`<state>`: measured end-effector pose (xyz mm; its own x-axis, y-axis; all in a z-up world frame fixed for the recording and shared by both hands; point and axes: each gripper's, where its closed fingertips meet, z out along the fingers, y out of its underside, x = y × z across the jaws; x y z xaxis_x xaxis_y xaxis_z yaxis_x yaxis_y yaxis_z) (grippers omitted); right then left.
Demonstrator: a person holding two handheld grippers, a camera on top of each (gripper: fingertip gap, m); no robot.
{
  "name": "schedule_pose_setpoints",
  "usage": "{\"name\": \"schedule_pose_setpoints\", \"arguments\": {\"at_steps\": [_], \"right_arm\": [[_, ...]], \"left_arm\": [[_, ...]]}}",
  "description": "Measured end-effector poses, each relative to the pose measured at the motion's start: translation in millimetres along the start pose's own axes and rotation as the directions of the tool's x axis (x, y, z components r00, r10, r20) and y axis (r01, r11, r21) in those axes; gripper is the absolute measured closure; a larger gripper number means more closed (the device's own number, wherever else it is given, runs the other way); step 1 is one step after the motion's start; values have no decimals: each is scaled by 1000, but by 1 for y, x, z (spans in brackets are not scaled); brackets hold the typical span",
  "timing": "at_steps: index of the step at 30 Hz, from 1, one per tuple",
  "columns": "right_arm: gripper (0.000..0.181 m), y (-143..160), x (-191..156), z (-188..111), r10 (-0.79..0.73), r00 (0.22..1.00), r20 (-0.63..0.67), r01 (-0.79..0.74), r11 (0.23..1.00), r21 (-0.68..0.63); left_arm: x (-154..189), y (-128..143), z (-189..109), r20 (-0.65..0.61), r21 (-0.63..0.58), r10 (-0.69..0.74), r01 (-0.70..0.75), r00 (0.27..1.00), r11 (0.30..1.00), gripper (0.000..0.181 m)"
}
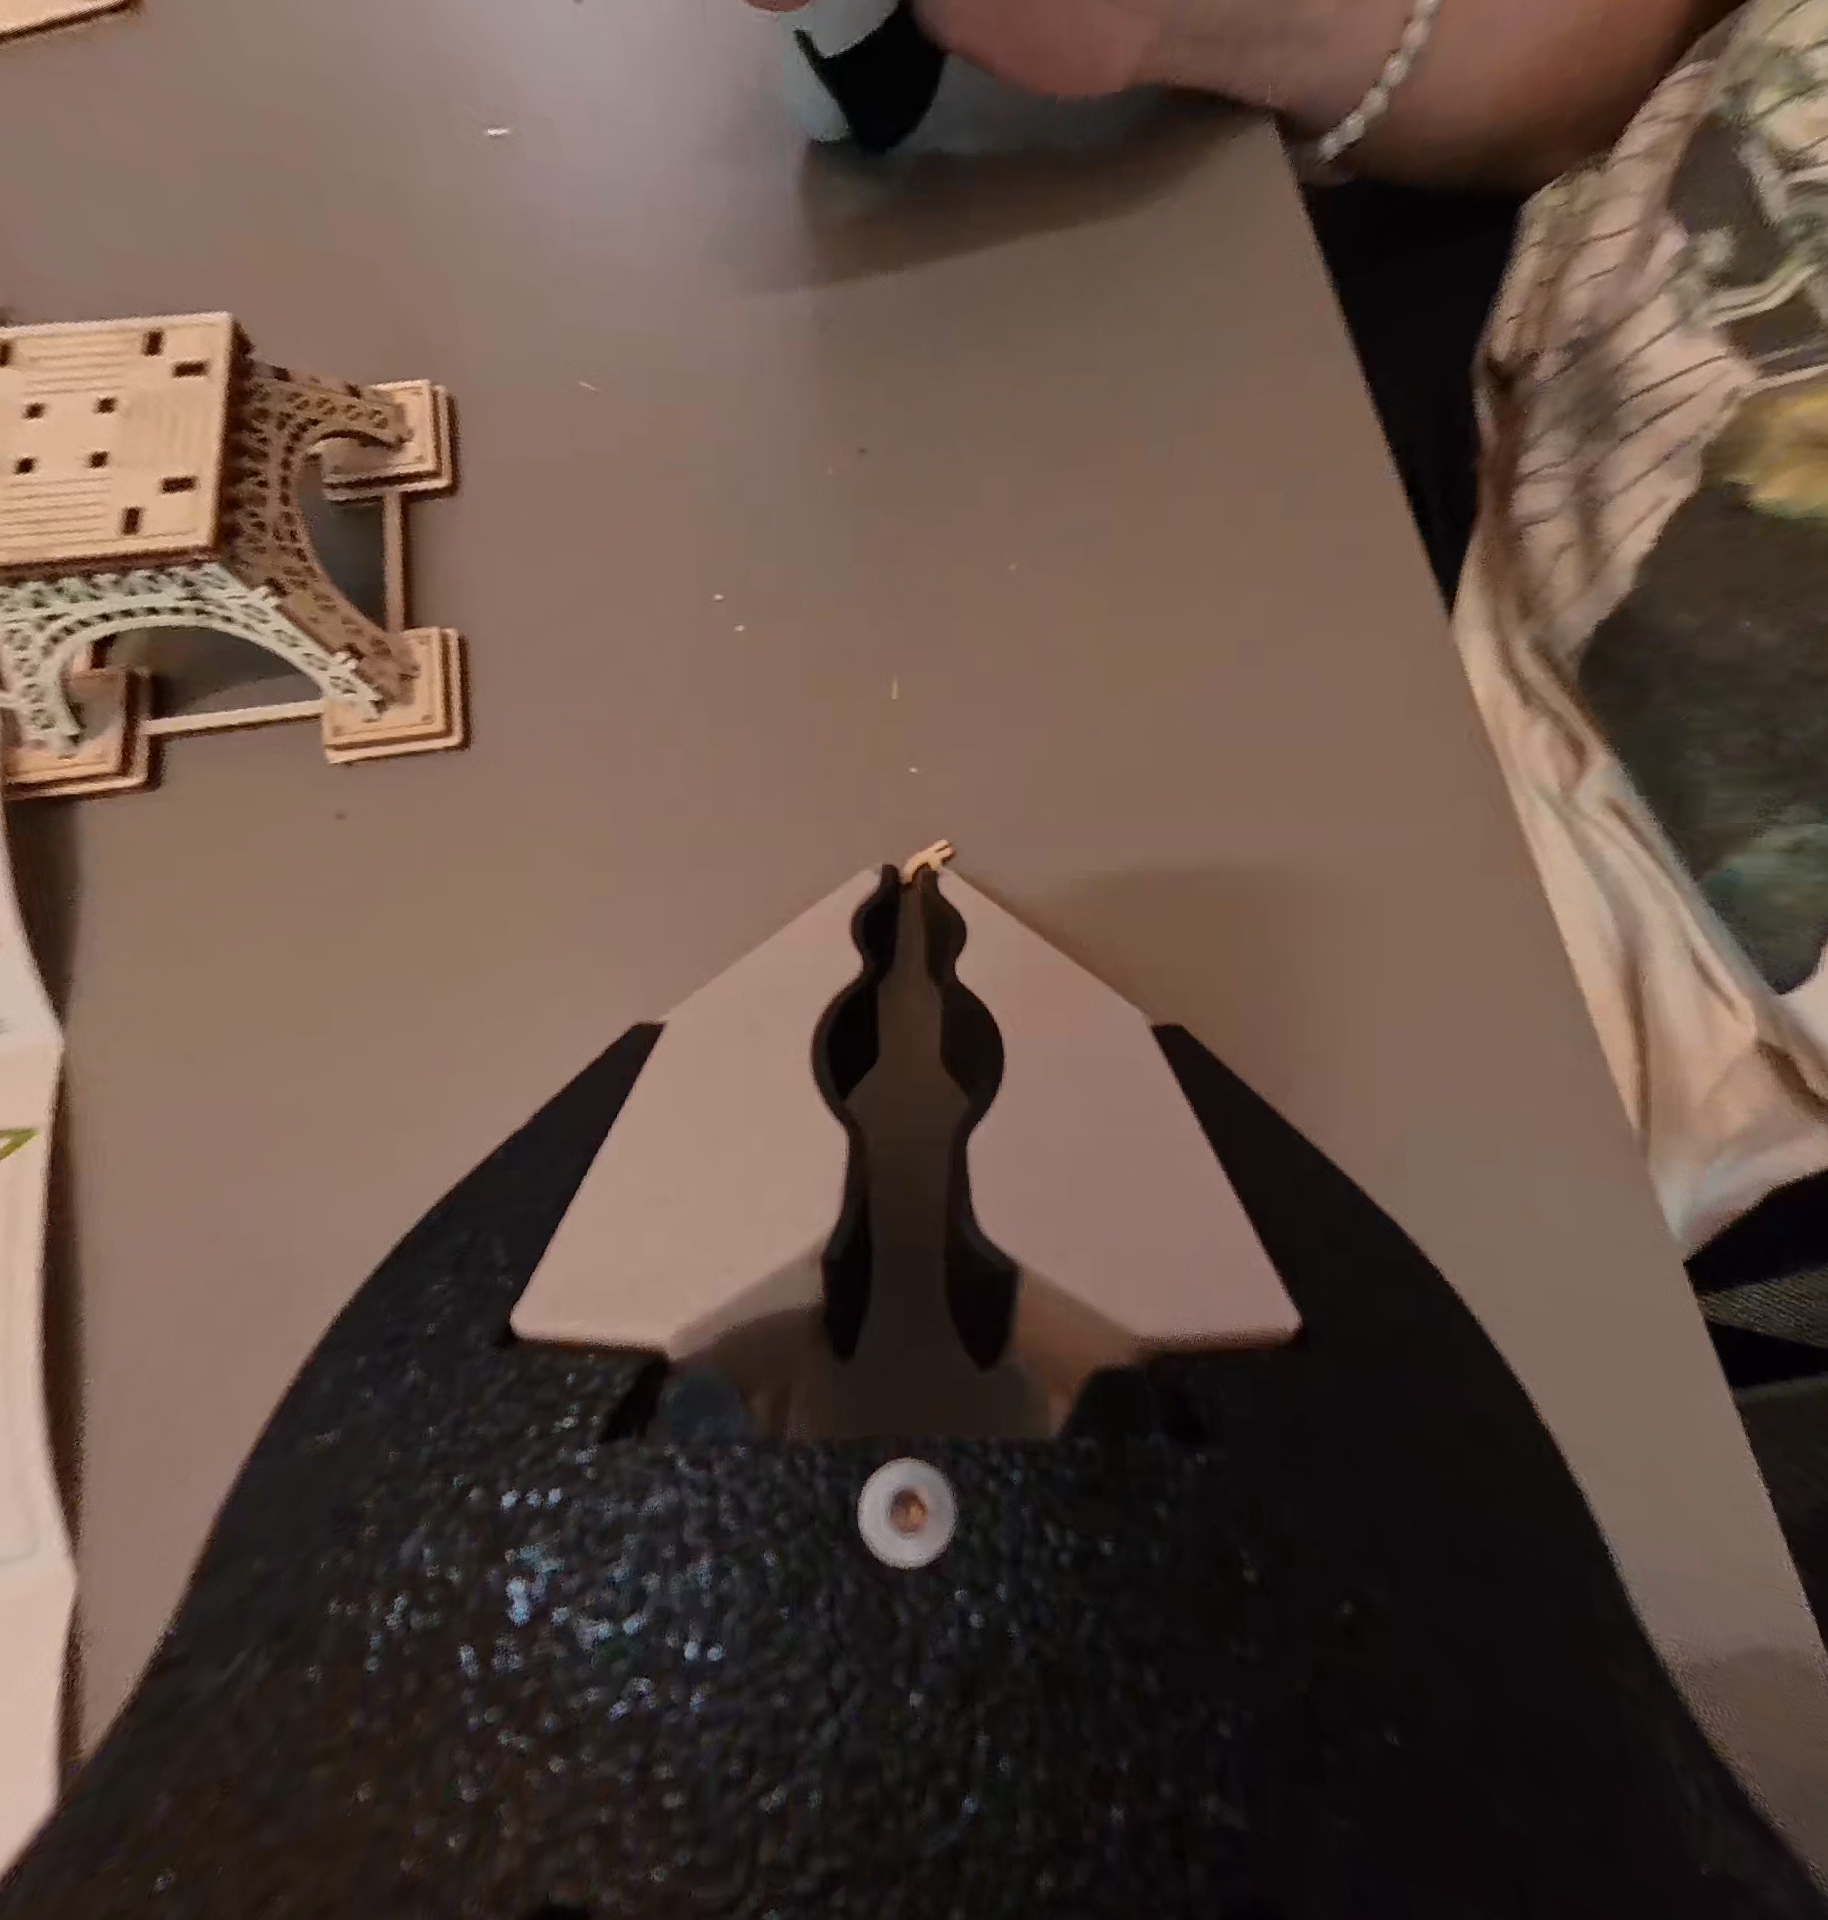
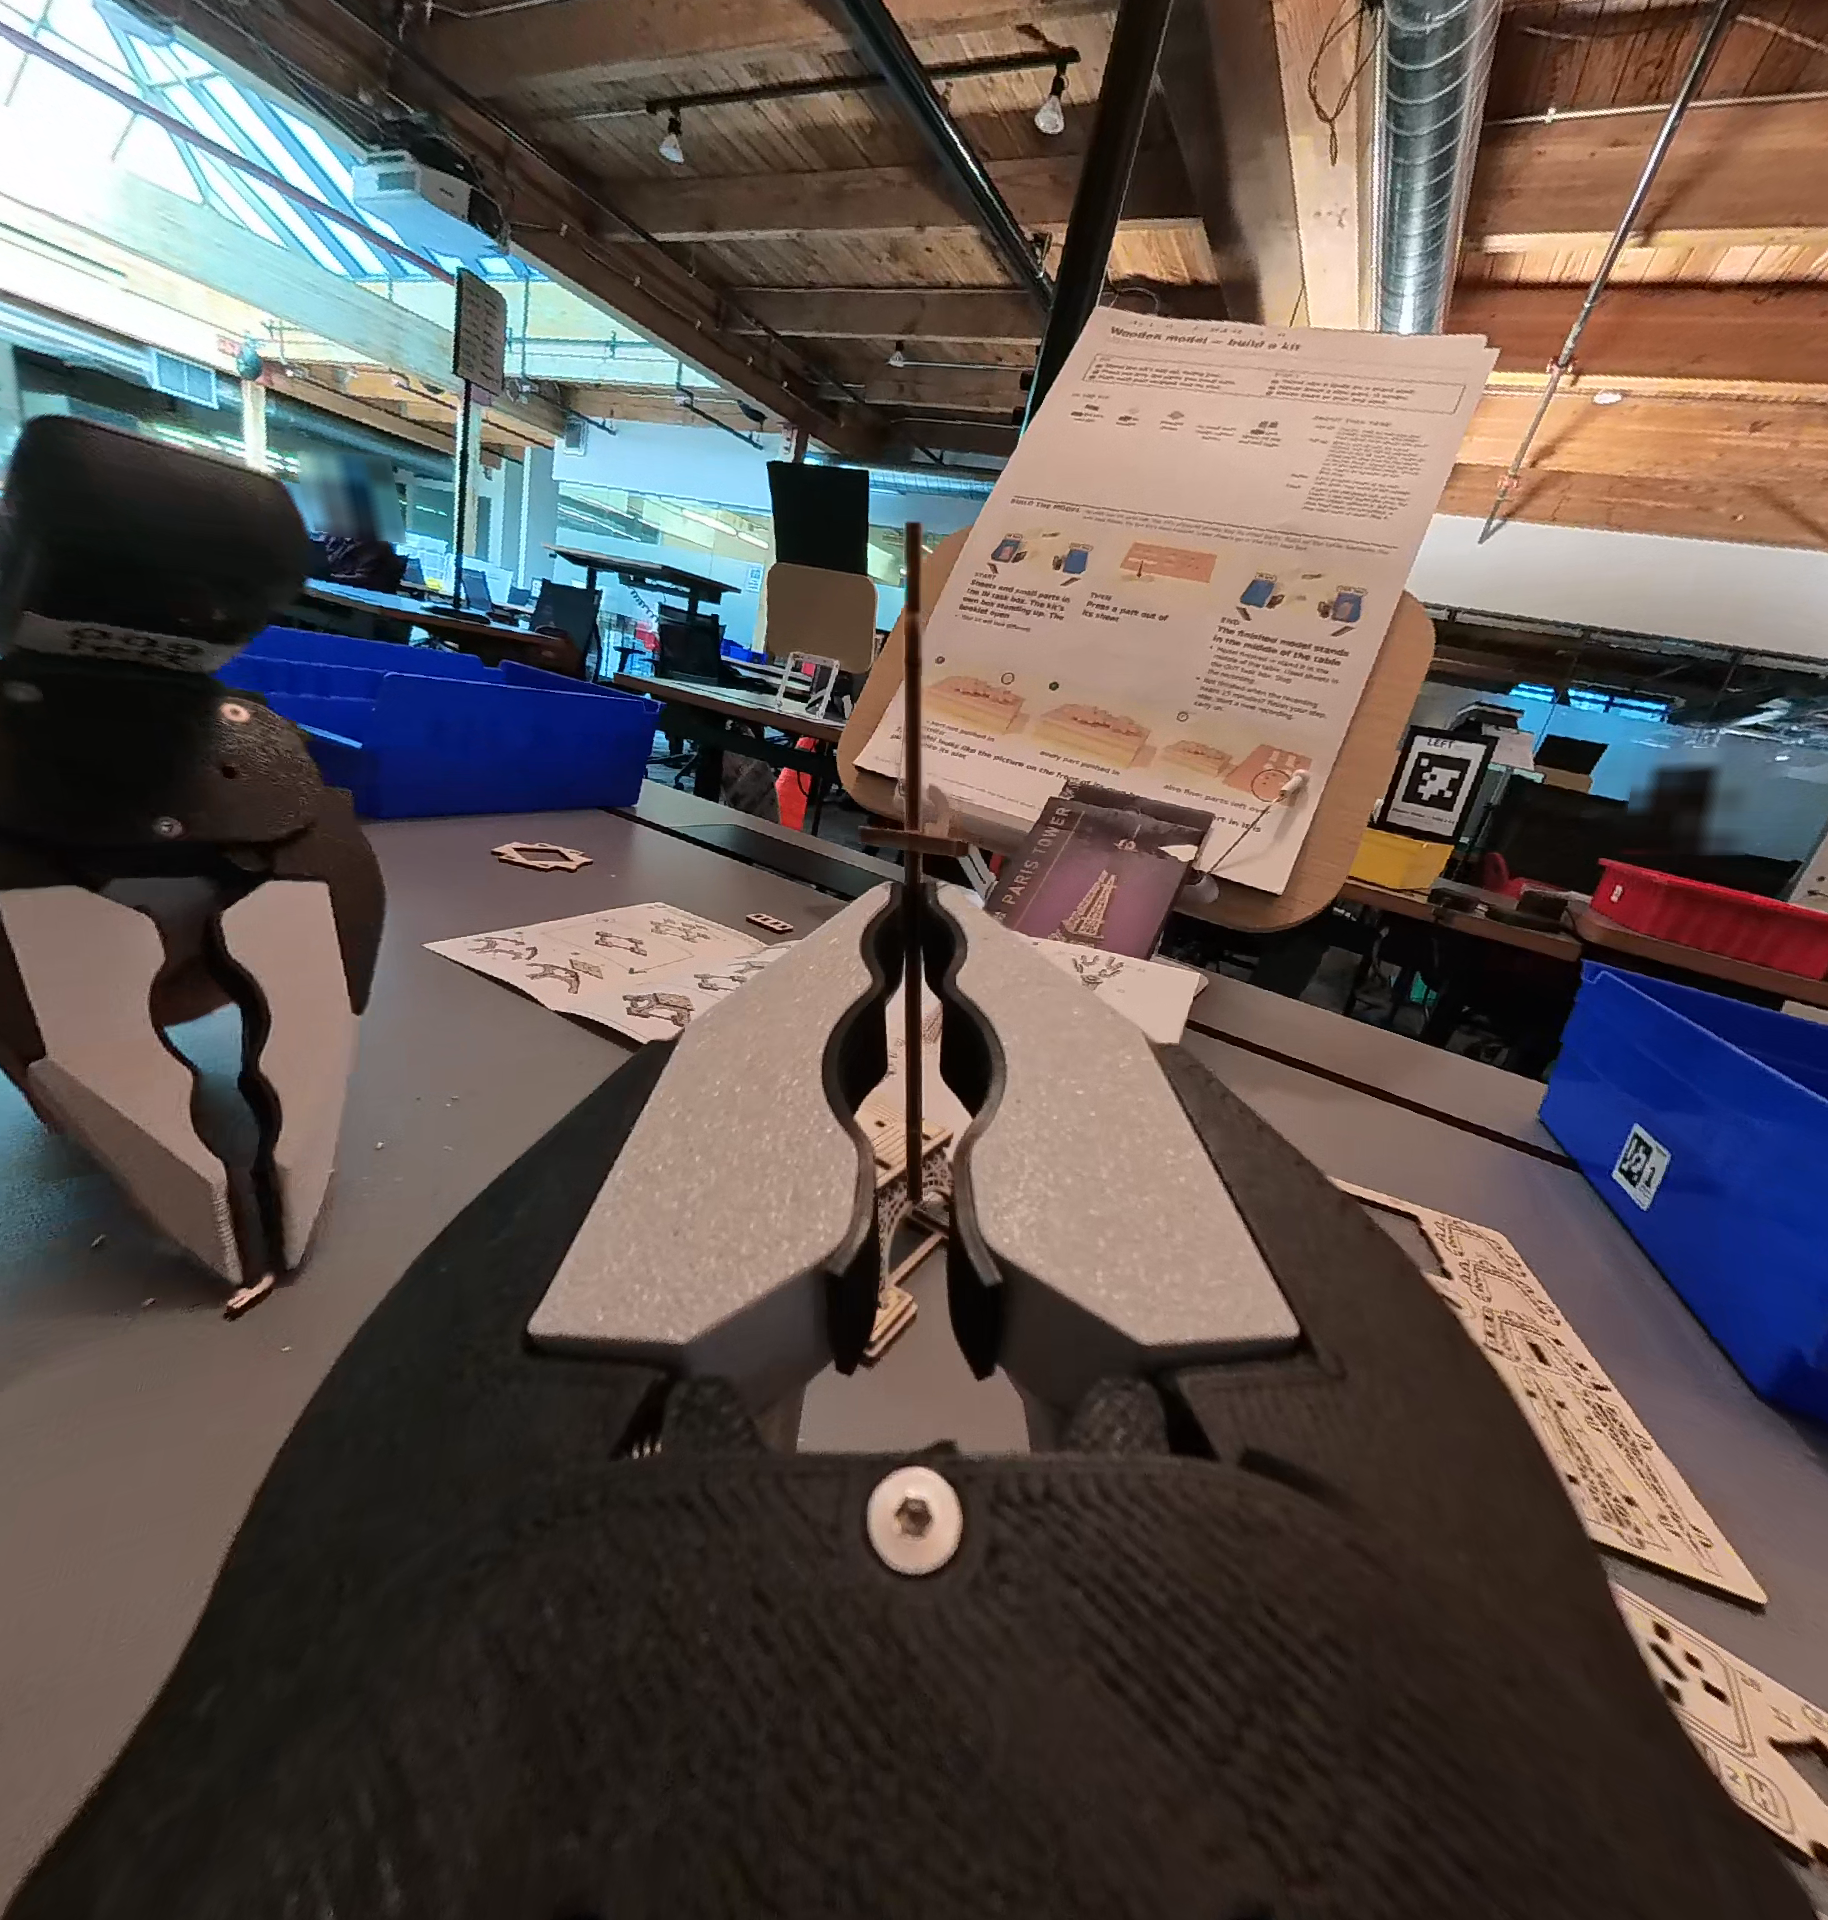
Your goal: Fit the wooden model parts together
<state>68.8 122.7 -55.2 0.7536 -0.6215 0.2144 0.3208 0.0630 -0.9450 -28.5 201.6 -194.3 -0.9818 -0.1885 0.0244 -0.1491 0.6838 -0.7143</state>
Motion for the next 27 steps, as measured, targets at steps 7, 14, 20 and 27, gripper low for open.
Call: {"name": "schedule_pose_setpoints", "arguments": {"at_steps": [7, 14, 20, 27], "right_arm": [[181, 0, 0, 0, 5, 1000, 5, -5, 1000, 3], [181, 2, -1, 0, -10, 1000, 5, 10, 1000, -5], [181, 2, -6, 1, -113, 994, 5, 113, 993, -18], [181, 6, -11, 2, -176, 984, 18, 177, 983, -40]], "left_arm": [[4, -6, 7, -52, 23, -21, 22, 998, 999, 181], [-19, -9, 8, 182, -31, -313, 324, 932, 946, 181], [-16, -24, 0, 165, 105, -634, 626, 755, 773, 181], [-24, -1, 1, 377, 29, -431, 454, 820, 891, 181]]}}
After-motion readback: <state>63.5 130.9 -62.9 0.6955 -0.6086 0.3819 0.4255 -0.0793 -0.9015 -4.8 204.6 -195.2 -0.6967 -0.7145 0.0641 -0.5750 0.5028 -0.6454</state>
